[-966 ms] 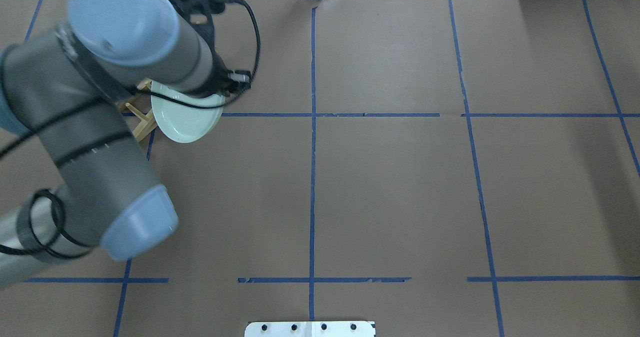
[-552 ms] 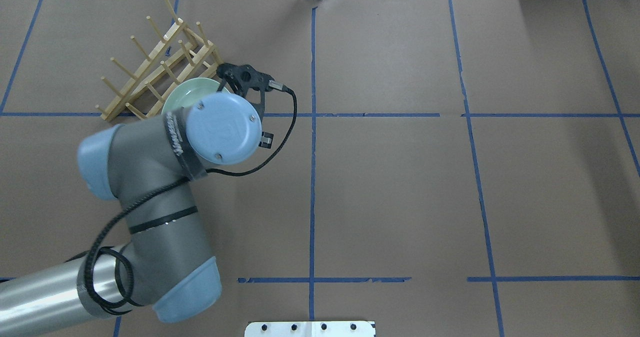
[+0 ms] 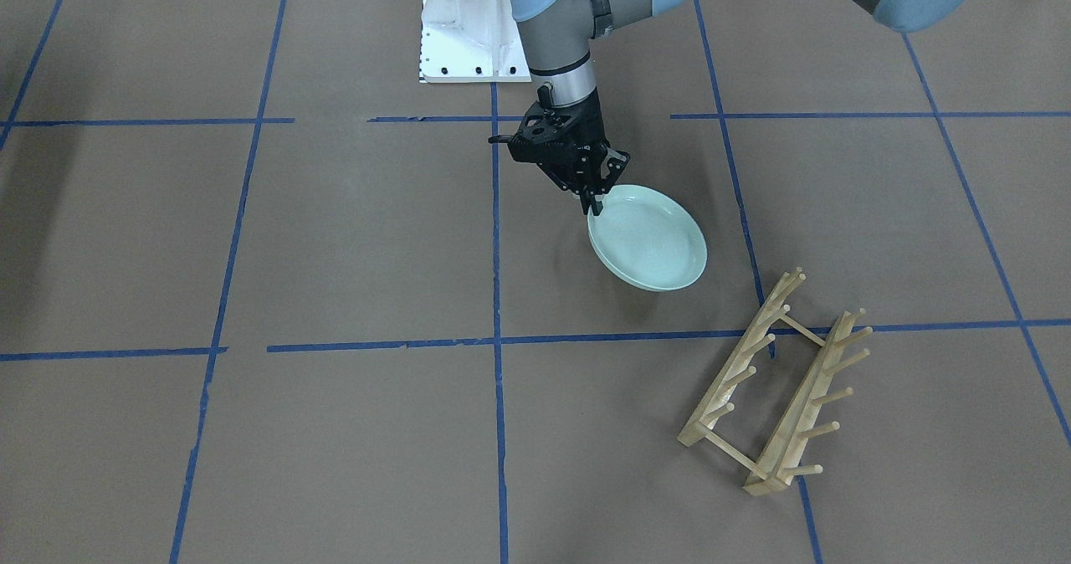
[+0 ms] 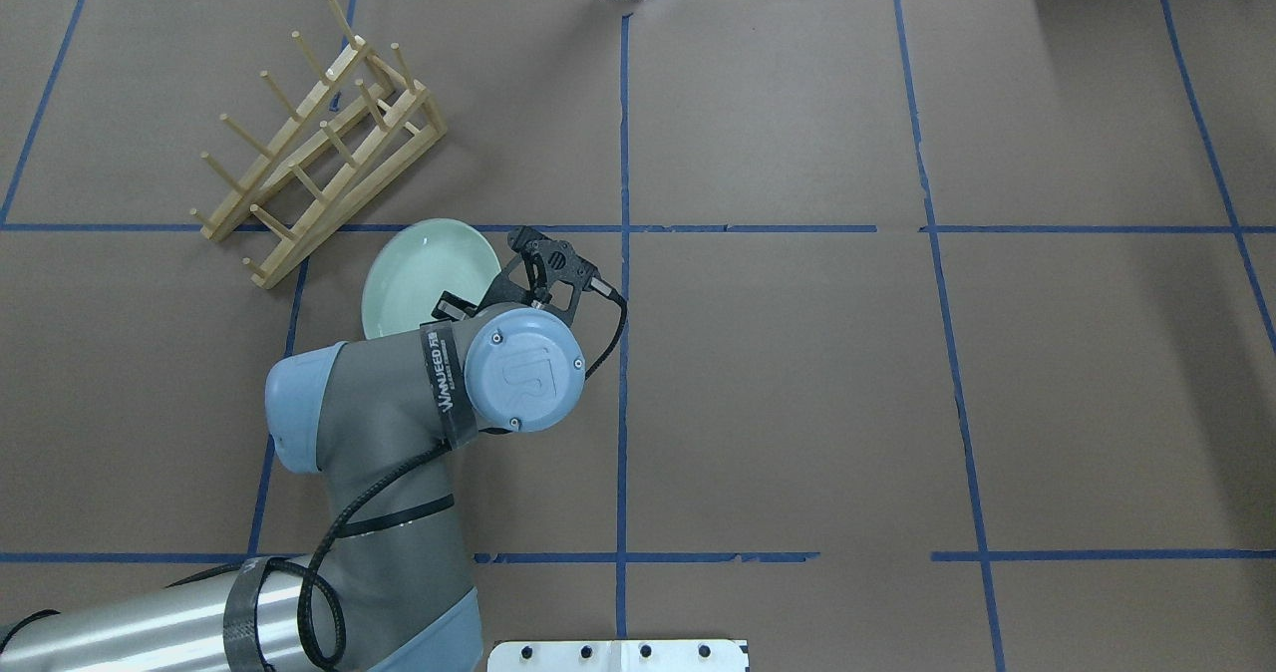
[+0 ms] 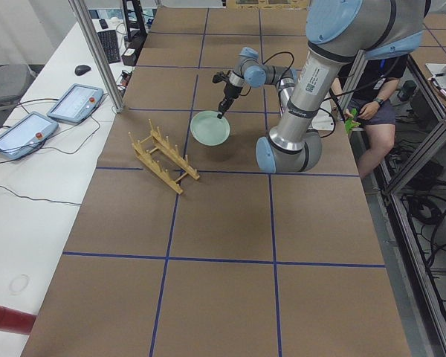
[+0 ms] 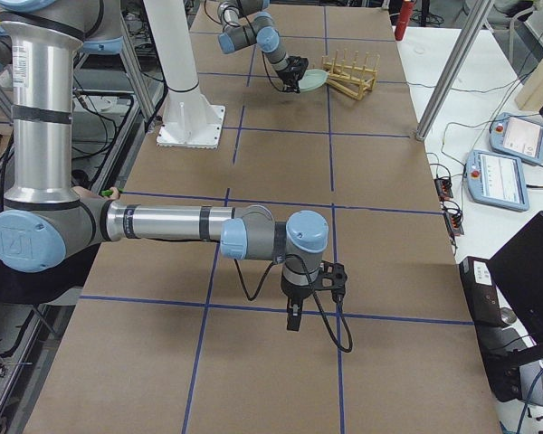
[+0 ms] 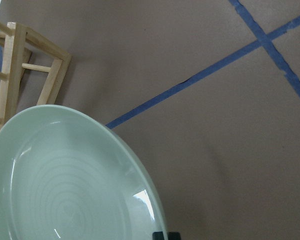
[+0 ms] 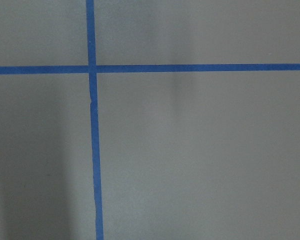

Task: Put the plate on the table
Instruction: 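Lower the plate onto the table beside the rack and open the left gripper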

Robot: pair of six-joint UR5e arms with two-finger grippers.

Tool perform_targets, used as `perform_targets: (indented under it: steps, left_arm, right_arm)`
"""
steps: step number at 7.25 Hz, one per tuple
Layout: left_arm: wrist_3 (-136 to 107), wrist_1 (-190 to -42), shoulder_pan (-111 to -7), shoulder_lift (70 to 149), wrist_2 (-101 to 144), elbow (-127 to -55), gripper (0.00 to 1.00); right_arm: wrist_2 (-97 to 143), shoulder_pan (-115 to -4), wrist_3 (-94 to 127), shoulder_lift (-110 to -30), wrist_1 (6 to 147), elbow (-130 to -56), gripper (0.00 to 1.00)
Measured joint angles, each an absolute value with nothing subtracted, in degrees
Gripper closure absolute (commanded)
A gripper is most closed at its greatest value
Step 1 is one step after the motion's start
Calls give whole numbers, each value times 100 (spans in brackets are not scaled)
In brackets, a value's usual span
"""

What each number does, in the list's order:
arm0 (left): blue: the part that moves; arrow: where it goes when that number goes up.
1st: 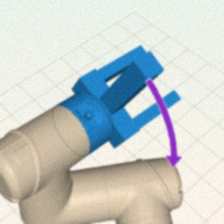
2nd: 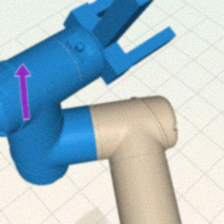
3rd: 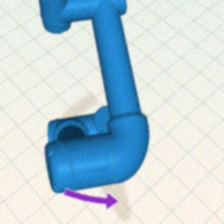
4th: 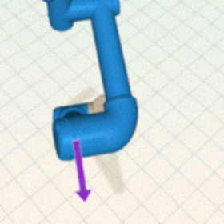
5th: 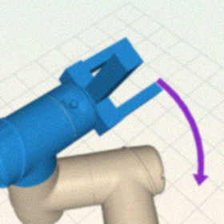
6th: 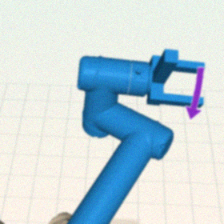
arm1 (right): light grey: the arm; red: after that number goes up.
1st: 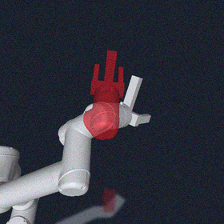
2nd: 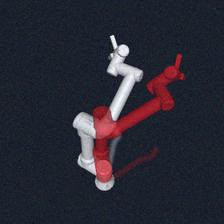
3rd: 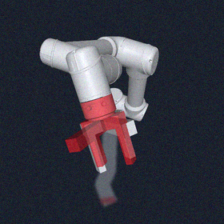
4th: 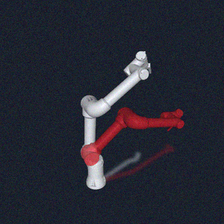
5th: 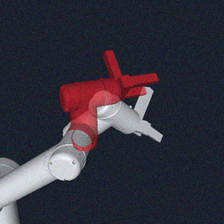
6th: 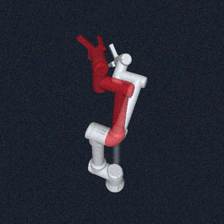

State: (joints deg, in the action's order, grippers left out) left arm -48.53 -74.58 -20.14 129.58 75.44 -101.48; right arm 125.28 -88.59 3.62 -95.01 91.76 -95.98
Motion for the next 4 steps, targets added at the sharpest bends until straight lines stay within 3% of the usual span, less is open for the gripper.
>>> perform_targets:
  steps: [4]
  left_arm:
    - [-4894, -8042, -2096, 12907, 7407, -10523, 0]
  right_arm:
    - [12525, -8858, 369, -9501, 9176, -9597, 0]
